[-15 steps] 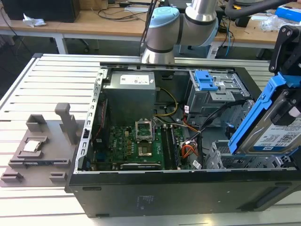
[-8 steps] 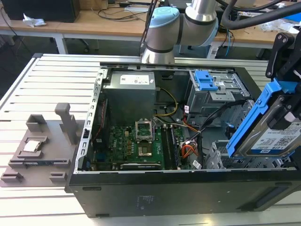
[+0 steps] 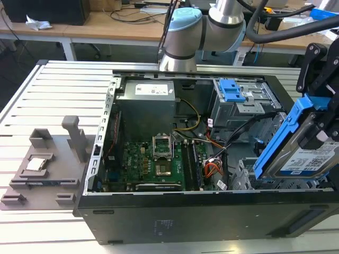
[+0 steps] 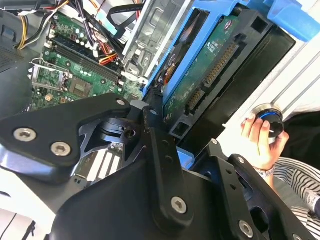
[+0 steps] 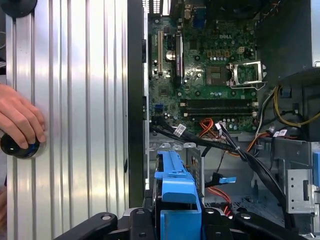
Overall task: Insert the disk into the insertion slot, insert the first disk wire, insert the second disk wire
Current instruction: 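Insert the disk into the insertion slot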
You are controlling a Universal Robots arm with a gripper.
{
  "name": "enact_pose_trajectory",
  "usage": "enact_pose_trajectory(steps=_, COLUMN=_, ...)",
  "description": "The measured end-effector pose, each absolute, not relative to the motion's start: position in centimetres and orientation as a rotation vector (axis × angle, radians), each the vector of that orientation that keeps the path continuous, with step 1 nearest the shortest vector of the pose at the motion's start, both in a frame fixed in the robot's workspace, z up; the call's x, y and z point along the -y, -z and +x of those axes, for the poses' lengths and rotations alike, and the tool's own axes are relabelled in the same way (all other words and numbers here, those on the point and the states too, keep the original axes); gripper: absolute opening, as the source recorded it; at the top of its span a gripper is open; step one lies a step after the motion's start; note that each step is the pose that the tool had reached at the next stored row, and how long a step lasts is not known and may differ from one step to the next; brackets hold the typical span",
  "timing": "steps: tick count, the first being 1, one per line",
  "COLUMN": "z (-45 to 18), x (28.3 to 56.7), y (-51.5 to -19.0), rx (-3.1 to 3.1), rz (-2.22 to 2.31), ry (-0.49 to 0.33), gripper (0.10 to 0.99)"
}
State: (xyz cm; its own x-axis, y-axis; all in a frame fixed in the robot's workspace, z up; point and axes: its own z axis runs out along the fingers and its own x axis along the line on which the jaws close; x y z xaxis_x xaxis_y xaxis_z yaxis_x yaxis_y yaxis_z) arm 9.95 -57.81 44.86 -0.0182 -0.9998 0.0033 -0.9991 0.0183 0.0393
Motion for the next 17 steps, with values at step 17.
enact_pose_trajectory(steps=17, z=10.0, x=54.4, y=-43.6, rx=2.213, rz=2.187, ry=0.039, gripper=0.365)
